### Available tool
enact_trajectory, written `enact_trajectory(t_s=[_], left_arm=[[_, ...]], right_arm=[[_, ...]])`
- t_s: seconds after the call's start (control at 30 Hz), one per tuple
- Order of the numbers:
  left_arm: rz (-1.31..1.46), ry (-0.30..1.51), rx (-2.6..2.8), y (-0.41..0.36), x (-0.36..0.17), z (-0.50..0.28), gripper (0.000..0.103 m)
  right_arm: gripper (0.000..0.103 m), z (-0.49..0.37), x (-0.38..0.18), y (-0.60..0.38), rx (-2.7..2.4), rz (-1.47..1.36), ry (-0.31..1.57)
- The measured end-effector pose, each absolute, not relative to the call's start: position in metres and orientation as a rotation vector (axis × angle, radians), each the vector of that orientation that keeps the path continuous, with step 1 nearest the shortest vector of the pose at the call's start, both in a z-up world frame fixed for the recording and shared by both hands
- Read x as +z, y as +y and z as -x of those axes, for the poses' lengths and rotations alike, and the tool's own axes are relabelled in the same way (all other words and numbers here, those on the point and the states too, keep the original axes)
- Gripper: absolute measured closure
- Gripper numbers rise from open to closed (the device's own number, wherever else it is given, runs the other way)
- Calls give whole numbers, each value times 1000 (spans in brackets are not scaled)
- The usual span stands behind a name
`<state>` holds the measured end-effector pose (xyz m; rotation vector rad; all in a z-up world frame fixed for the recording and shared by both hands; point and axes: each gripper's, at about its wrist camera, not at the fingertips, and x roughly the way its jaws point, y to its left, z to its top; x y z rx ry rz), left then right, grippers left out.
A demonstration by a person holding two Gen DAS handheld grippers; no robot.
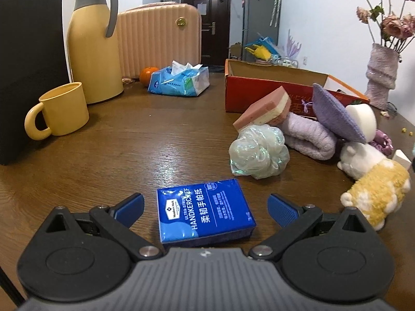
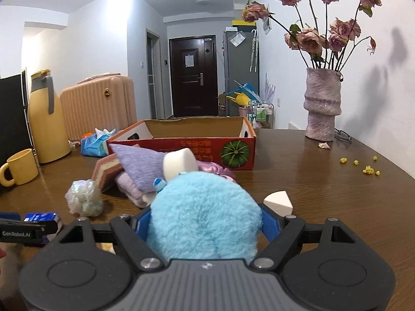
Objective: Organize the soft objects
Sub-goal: 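Lift the blue pouf with the right tool while the left tool grasps the blue tissue pack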
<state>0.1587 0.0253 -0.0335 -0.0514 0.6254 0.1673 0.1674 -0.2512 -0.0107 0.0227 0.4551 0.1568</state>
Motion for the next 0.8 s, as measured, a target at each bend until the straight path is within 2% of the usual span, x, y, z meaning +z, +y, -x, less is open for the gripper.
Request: enact_trajectory(t_s=[0.67, 0.8], left_arm=[[80, 706, 203, 21, -43, -186, 0], [87, 714, 203, 22, -44, -188, 9]], right_arm=[[23, -186, -14, -263, 154, -11, 471], [23, -188, -14, -262, 155, -8, 475]])
